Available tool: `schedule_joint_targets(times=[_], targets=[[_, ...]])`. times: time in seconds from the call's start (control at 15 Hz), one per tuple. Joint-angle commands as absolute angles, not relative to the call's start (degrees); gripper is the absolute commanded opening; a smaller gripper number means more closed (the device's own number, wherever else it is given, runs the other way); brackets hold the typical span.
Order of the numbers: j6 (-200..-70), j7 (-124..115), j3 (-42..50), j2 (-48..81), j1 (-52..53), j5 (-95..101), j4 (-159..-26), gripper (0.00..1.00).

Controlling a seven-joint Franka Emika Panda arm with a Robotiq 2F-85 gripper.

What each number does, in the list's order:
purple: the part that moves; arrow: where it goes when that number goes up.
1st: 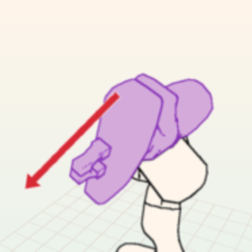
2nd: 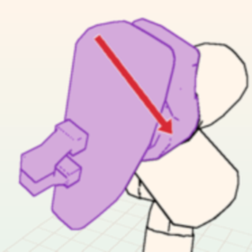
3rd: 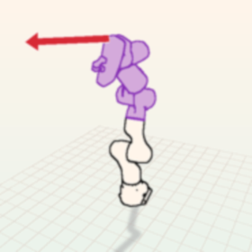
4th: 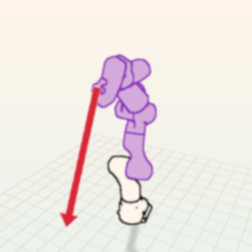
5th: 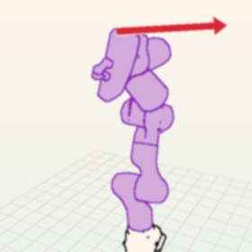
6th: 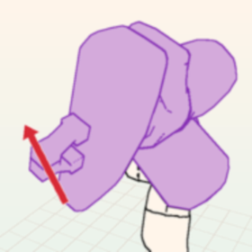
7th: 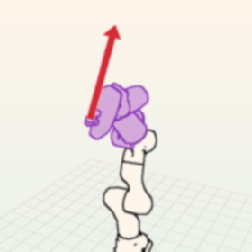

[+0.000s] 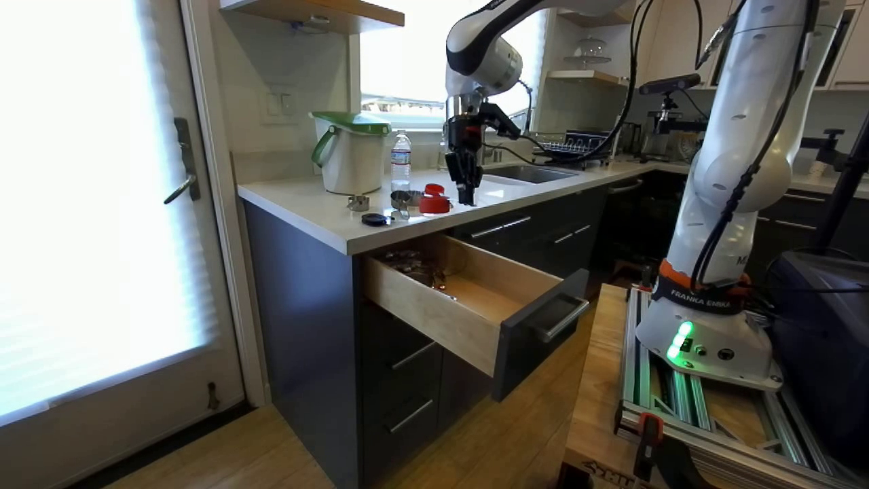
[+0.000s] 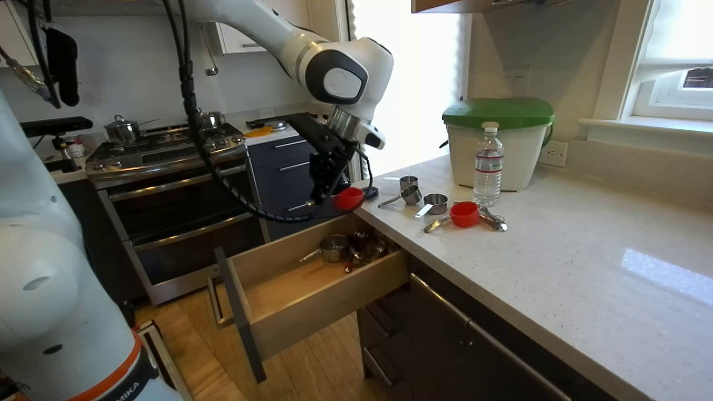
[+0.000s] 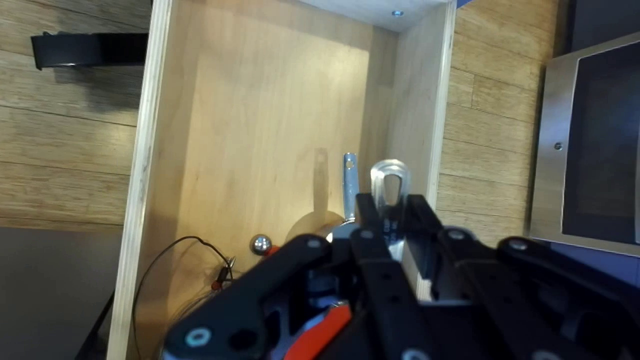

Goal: Remove the orange pots from the drawer and put them on the counter

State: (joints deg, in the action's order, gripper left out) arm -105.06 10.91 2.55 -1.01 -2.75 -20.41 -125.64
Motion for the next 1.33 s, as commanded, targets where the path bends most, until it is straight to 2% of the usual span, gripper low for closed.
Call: schedule_joint_targets(times=[0.0, 0.27, 0.33, 1.27], targets=[[-104.74, 11.28, 2.66, -1.12, -2.67, -20.42, -125.44, 0.20], [-104.50, 11.63, 2.65, -1.17, -2.65, -20.45, -125.41, 0.20], [-104.48, 11.64, 2.65, -1.17, -2.65, -20.46, -125.41, 0.05], [-119.00, 2.79, 11.78, 4.12, -11.64, -24.26, -112.52, 0.05]])
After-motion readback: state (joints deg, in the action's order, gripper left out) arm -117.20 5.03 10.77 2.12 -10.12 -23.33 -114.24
